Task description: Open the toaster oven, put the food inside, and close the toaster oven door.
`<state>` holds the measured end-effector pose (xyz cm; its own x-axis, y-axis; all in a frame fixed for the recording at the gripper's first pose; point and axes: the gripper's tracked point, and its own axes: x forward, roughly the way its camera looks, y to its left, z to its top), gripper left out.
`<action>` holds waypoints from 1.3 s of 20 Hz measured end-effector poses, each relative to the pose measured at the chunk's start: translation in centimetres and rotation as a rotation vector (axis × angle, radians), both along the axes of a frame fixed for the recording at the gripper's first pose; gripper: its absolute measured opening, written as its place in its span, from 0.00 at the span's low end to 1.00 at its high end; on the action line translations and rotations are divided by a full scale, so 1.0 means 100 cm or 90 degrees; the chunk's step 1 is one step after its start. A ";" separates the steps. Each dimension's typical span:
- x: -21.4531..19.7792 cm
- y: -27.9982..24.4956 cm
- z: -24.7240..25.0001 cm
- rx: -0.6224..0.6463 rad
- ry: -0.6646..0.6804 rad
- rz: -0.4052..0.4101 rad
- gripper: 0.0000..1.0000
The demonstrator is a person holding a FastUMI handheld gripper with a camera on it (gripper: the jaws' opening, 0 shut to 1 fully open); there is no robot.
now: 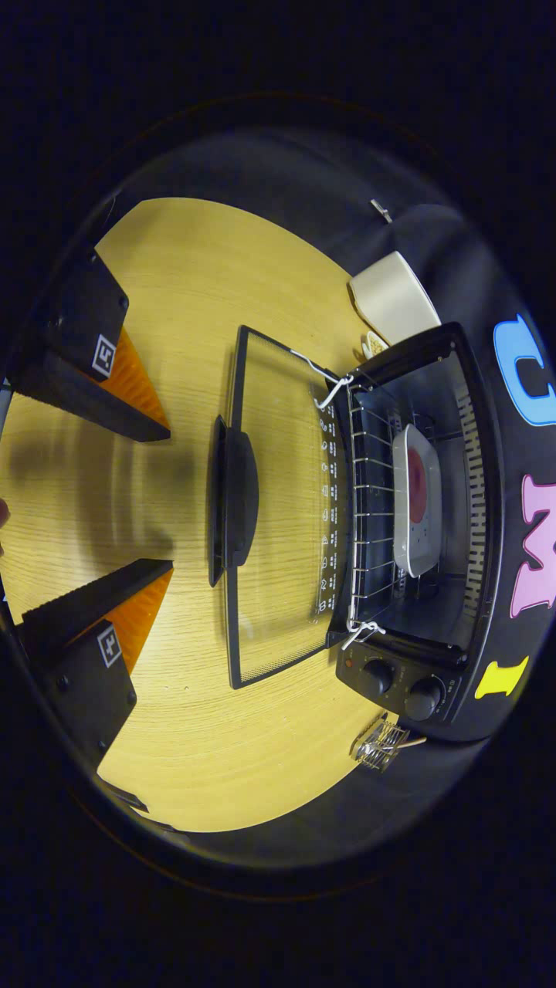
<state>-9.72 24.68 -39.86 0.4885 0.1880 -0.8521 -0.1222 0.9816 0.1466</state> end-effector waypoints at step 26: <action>0.037 -0.001 0.061 -0.013 -0.152 -0.004 0.99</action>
<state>-6.06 24.59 -33.74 0.6772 0.1676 -0.7165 -0.1445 0.9850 0.0938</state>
